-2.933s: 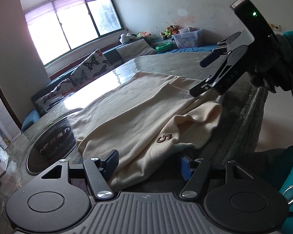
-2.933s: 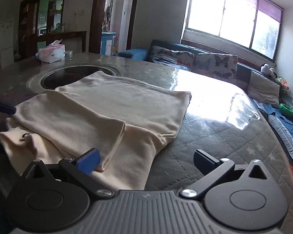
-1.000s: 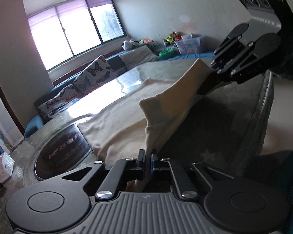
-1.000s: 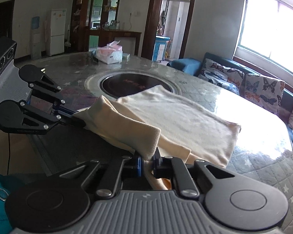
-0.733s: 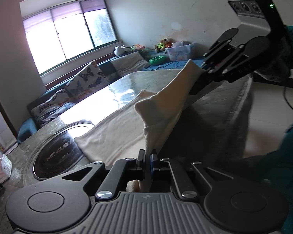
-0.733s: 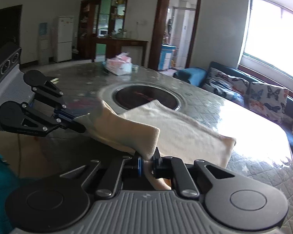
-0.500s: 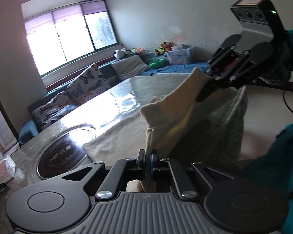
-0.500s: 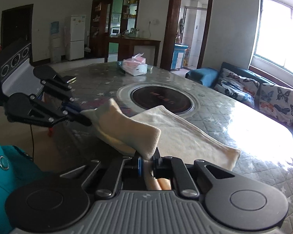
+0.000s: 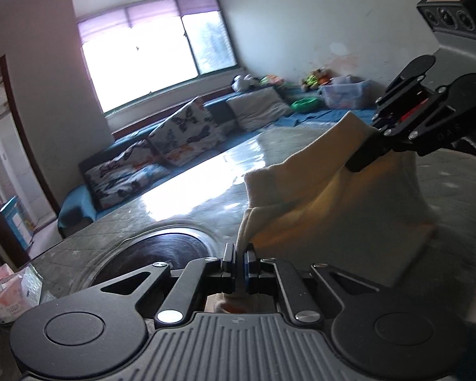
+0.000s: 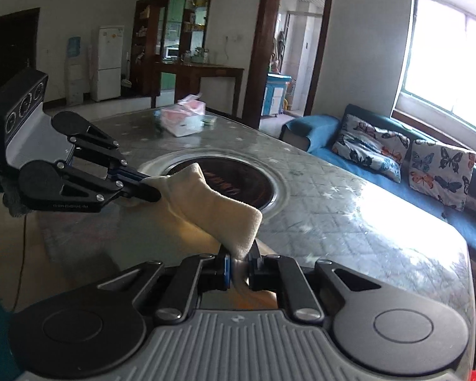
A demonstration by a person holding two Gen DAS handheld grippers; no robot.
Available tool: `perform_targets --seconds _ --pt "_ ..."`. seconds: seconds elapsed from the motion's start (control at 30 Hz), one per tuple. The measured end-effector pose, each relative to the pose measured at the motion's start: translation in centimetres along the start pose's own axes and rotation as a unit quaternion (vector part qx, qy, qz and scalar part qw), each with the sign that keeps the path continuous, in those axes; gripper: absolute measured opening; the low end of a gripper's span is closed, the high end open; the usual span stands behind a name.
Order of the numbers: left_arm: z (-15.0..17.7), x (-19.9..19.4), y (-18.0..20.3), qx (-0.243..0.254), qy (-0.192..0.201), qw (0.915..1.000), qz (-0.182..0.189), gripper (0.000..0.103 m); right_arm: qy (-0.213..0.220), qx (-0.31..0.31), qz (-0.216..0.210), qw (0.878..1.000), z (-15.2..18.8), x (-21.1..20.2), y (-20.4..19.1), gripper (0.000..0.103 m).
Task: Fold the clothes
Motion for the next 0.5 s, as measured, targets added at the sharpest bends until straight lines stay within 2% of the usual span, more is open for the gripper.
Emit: perform_targets --seconds 0.1,0.23,0.3,0.37,0.4,0.47,0.5 --pt "0.3 4.0 -1.6 -0.016 -0.029 0.9993 -0.015 0.005 -0.016 0.005 0.008 1.000 -0.6 3.5 1.5 0.009" --pt "1.5 7.9 -2.9 -0.046 -0.059 0.9967 -0.031 0.008 -0.053 0.034 0.032 0.998 0.7 9.1 3.0 0.010" --pt "2.2 9.1 -3.2 -0.062 -0.070 0.9950 -0.035 0.010 -0.069 0.061 0.044 0.995 1.7 11.3 3.6 0.016" --pt "2.8 9.9 -3.5 -0.069 -0.080 0.9936 -0.041 0.014 -0.082 0.089 0.053 0.991 2.9 12.7 4.2 0.017" --pt "2.9 9.9 -3.6 -0.070 -0.082 0.9932 -0.044 0.019 -0.086 0.098 0.061 0.990 3.4 13.1 4.4 0.023" --pt "3.0 9.7 -4.0 -0.075 -0.083 0.9922 -0.055 0.027 -0.082 0.108 0.066 0.989 3.6 12.6 4.8 0.026" --pt "2.8 9.4 -4.2 -0.078 -0.081 0.9918 -0.060 0.028 -0.080 0.113 0.069 0.988 3.8 12.3 5.1 0.027"
Point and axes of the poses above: each gripper's, at about its wrist camera, not at the fingertips, and x roughly the way its jaws point, y to its right, z to its underside, the point moved 8 cm from there along x, roughly the way its jaws point, and after that the axes turned 9 degrees about z, right-handed, at the moved point
